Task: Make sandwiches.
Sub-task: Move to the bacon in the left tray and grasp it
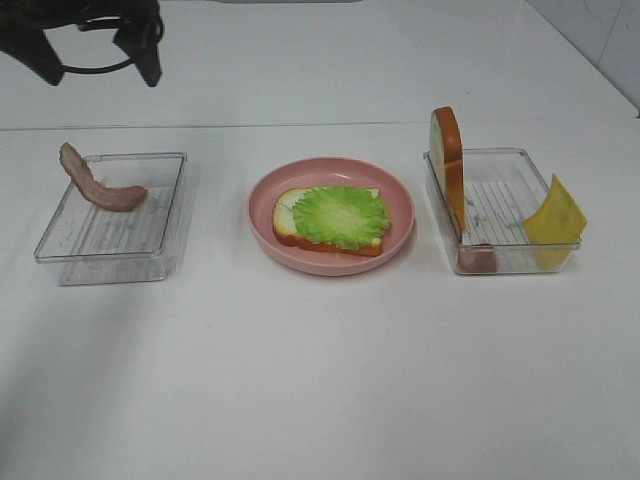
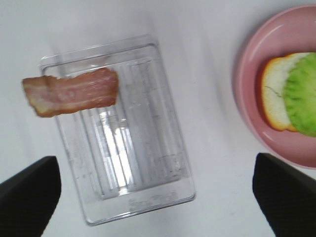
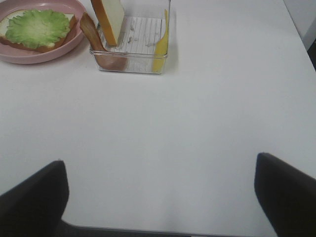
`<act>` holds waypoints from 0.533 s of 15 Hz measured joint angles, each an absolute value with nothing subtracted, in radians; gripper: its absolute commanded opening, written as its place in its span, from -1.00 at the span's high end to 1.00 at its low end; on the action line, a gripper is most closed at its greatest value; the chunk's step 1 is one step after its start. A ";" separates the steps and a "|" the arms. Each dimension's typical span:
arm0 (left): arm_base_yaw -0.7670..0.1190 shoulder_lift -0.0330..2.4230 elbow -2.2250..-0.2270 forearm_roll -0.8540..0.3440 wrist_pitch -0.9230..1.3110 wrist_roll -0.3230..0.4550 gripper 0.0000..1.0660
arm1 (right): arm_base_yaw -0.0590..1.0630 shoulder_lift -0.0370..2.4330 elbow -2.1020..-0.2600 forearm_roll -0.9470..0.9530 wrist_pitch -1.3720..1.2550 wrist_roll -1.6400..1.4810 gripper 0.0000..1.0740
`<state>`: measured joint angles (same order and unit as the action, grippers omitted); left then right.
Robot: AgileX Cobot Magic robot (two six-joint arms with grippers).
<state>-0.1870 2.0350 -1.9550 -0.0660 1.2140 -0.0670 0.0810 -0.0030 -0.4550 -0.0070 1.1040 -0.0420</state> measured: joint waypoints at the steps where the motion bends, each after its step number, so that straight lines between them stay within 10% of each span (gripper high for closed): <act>1: -0.149 2.030 -1.935 -0.066 1.214 -0.060 -0.89 | 0.081 -0.003 -0.455 -0.007 1.104 -0.042 -0.84; 8: 0.039 2.030 -1.861 -0.068 1.216 -0.034 -0.89 | 0.081 -0.003 -0.455 -0.007 1.104 -0.042 -0.84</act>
<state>0.0390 2.0300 -1.8610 -0.0680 1.2160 -0.0340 0.0810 -0.0030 -0.4550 -0.0070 1.1040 -0.0420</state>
